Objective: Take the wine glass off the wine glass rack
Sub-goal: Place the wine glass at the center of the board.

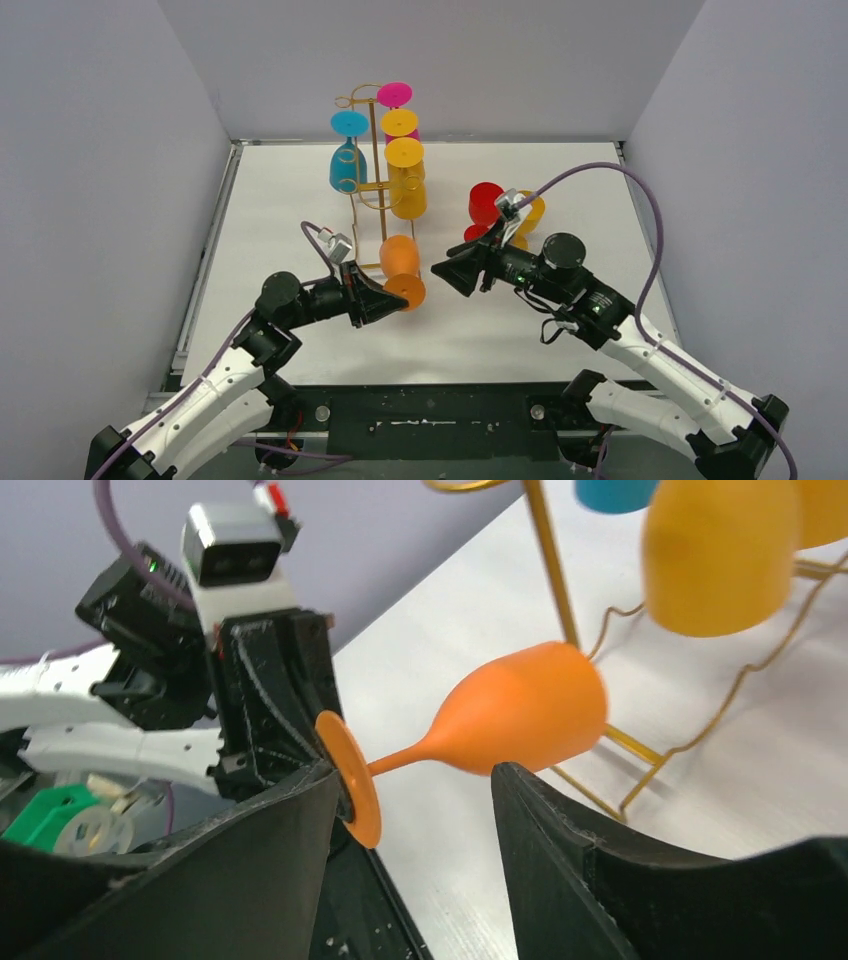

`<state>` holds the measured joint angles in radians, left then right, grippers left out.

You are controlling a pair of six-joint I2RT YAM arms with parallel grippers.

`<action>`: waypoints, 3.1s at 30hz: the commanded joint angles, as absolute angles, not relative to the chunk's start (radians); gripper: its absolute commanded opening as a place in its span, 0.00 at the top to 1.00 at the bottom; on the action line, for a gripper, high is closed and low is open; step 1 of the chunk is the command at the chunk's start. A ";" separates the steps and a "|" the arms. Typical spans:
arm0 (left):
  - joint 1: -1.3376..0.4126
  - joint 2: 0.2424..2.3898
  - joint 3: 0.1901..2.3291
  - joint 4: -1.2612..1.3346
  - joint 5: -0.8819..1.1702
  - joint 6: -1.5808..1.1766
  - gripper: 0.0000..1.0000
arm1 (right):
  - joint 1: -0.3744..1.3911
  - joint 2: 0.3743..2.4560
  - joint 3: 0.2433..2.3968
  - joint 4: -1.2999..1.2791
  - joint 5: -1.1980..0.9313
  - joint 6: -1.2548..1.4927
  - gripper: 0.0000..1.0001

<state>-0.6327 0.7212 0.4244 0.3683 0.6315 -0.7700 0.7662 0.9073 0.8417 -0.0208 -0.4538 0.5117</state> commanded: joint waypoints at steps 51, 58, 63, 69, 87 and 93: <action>-0.828 0.580 0.286 0.654 1.118 -0.320 1.00 | 0.570 0.977 0.751 0.353 -1.201 0.771 0.33; -0.828 0.583 0.284 0.646 1.131 -0.297 1.00 | 0.576 0.972 0.716 0.458 -1.227 0.840 0.59; -0.827 0.597 0.294 0.638 1.138 -0.277 1.00 | 0.582 0.975 0.719 0.439 -1.234 0.835 0.66; -0.825 0.593 0.328 0.507 1.130 -0.177 1.00 | 0.596 0.960 0.722 0.441 -1.236 0.829 0.75; -0.825 0.523 0.331 0.395 1.026 -0.115 0.78 | 0.601 0.912 0.749 0.364 -1.183 0.752 1.00; -0.824 0.505 0.353 0.304 0.946 -0.076 0.47 | 0.599 0.916 0.780 0.231 -1.132 0.650 1.00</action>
